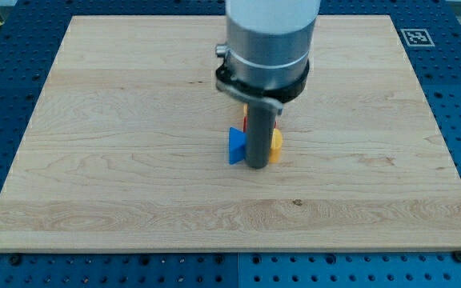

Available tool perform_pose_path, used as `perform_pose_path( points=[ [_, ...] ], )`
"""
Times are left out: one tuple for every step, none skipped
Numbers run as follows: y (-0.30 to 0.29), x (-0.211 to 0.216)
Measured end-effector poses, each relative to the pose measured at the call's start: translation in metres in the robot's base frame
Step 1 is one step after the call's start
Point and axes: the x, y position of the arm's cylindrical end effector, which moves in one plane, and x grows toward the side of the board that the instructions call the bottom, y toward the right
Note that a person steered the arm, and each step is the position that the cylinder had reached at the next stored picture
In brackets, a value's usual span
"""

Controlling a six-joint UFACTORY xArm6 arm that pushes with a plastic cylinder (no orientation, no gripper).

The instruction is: Move the blue triangle closer to the red star

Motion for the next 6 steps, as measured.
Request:
perform_pose_path(
  points=[
    [0.005,-0.031],
    [-0.004,-0.034],
    [-0.004,-0.015],
    [-0.004,0.013],
    [-0.032,0.019],
    [-0.063,0.01]
  ],
)
